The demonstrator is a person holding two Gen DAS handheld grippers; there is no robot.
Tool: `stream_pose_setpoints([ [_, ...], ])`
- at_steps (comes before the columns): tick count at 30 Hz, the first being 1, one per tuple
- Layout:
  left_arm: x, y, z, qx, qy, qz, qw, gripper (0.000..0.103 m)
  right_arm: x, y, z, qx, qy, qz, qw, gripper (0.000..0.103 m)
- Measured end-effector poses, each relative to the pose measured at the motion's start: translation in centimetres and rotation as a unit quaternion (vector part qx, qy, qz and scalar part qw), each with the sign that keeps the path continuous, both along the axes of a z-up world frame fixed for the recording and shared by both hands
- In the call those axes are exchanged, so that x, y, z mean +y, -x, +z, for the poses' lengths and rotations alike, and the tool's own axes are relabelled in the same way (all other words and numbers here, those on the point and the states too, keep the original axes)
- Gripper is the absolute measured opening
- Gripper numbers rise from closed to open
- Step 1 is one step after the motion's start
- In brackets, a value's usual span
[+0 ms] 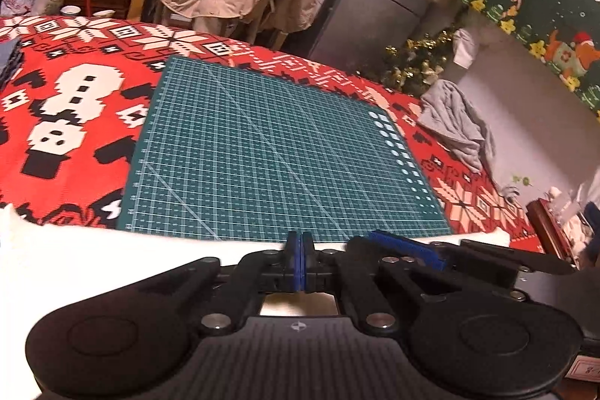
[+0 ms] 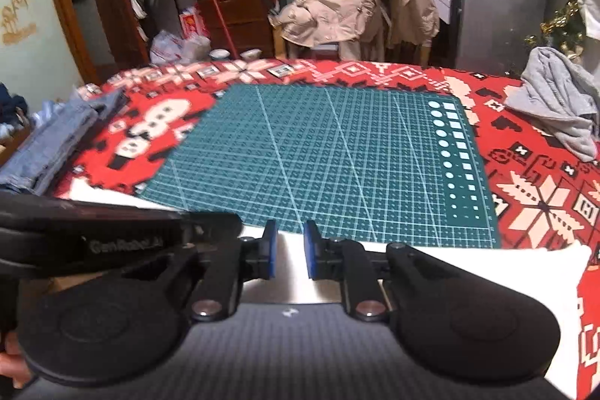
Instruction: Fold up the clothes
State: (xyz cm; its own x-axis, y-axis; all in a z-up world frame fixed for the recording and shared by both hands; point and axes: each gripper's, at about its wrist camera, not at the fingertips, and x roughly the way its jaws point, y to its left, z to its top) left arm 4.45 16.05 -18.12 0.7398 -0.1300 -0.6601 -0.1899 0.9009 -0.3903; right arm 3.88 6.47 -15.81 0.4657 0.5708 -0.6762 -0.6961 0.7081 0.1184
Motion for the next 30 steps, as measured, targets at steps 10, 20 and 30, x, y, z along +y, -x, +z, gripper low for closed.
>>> stream_pose_setpoints([
  [10,2.7,2.2,0.3,0.001,-0.01,0.047,0.9988,0.002,-5.1,-2.3,-0.1,-0.014,0.018,-0.088,0.996,0.015],
  [20,5.6,4.2,0.6,0.0,-0.034,0.081,0.9961,0.003,-9.7,-4.5,0.0,-0.023,0.018,-0.124,0.992,0.006],
  [30,7.2,5.0,0.5,-0.001,-0.04,0.104,0.9938,0.003,-10.9,-5.1,-0.1,-0.026,0.015,-0.133,0.991,0.004],
])
